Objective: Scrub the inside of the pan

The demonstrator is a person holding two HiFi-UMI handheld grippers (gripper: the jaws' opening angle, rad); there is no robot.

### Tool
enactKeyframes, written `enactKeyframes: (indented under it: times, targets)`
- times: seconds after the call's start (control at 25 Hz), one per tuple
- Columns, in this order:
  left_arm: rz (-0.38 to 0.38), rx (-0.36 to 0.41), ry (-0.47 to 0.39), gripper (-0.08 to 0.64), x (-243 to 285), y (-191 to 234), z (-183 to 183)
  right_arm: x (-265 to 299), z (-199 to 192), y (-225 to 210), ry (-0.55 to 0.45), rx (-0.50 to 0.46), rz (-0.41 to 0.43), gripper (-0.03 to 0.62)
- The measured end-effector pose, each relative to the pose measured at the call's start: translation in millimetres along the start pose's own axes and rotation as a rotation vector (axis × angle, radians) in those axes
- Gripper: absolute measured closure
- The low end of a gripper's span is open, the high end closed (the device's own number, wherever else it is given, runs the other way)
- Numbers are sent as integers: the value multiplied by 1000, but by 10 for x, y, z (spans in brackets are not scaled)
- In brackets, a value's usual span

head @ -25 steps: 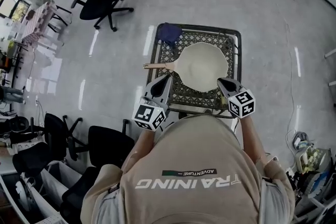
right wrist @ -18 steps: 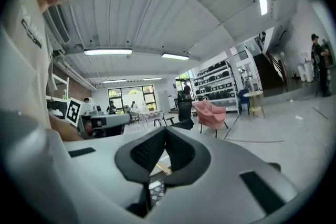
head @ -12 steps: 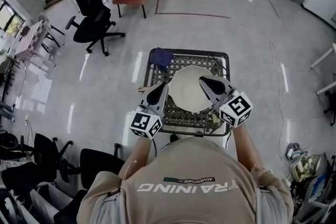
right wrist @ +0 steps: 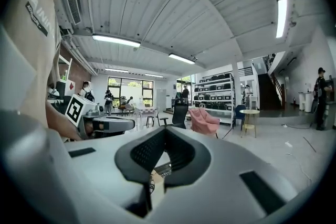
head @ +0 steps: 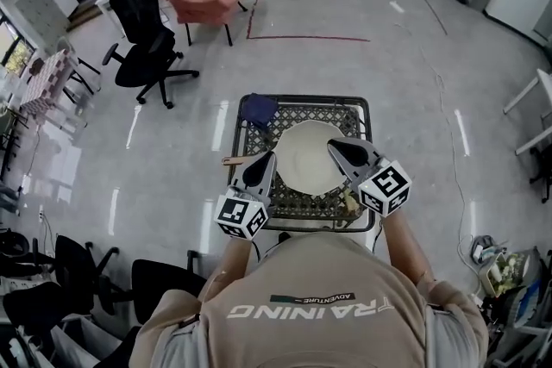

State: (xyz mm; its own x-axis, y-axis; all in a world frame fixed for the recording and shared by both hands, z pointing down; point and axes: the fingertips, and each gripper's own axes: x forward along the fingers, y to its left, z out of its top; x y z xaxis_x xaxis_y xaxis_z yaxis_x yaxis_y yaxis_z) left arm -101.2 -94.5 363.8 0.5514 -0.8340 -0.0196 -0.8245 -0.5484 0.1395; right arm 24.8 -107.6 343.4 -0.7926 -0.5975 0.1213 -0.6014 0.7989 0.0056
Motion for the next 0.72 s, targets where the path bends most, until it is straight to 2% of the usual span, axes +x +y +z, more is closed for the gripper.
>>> enactKeyframes:
  times: [0.16,0.36,0.72]
  targets:
    - [-4,15,7,541,40,9,103,72,105,-33,-31,21,-4,576]
    - [-12,46,-9,541,84,3,264,148,158,-61,-31,-17,5,577]
    - [-19,47,7,541,131,-141,114,47,5,-138,-30,-10,7,577]
